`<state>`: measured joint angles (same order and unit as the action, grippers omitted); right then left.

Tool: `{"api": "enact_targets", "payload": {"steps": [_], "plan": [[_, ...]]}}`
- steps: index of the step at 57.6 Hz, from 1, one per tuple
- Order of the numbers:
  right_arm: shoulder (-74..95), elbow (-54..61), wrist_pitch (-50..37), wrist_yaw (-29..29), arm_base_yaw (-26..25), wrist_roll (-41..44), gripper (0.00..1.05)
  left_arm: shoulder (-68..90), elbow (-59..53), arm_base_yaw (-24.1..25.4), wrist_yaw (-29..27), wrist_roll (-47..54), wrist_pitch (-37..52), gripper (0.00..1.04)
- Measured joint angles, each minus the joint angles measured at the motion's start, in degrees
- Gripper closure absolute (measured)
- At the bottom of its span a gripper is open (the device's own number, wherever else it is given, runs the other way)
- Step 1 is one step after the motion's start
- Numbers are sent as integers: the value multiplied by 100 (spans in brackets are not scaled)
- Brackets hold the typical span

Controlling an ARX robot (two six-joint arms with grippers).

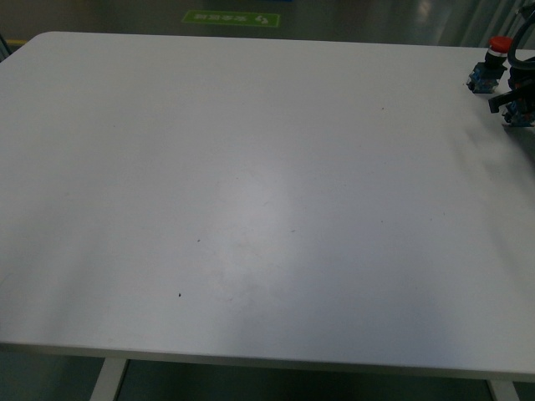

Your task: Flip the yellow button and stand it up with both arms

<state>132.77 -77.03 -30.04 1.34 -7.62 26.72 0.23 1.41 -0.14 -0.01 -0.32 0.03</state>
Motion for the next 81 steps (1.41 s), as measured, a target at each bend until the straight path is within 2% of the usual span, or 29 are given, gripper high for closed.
{"api": "enact_targets", "payload": {"steps": [24, 29, 39, 41, 45, 65, 76, 81], "plan": [[63, -4, 50, 131, -109, -103, 72, 0, 0, 0, 0, 2, 0, 7], [55, 4, 79, 245, -125, -216, 53, 0, 0, 0, 0, 0, 0, 7], [44, 33, 74, 289, -133, -313, 26, 0, 0, 0, 0, 0, 0, 7], [39, 35, 74, 304, -133, -321, 23, 0, 0, 0, 0, 0, 0, 7], [4, 37, 61, 339, -133, -367, 6, 0, 0, 0, -2, 0, 0, 7], [-225, 2, 160, 442, -140, -728, 7, 0, 0, 0, -2, 0, 0, 7], [-691, 85, 251, 804, -144, -1244, 7, 0, 0, 0, 0, 2, 0, 7], [-1209, 498, 83, 1150, -136, -1679, 7, 0, 0, 0, 0, 0, 0, 7]]}}
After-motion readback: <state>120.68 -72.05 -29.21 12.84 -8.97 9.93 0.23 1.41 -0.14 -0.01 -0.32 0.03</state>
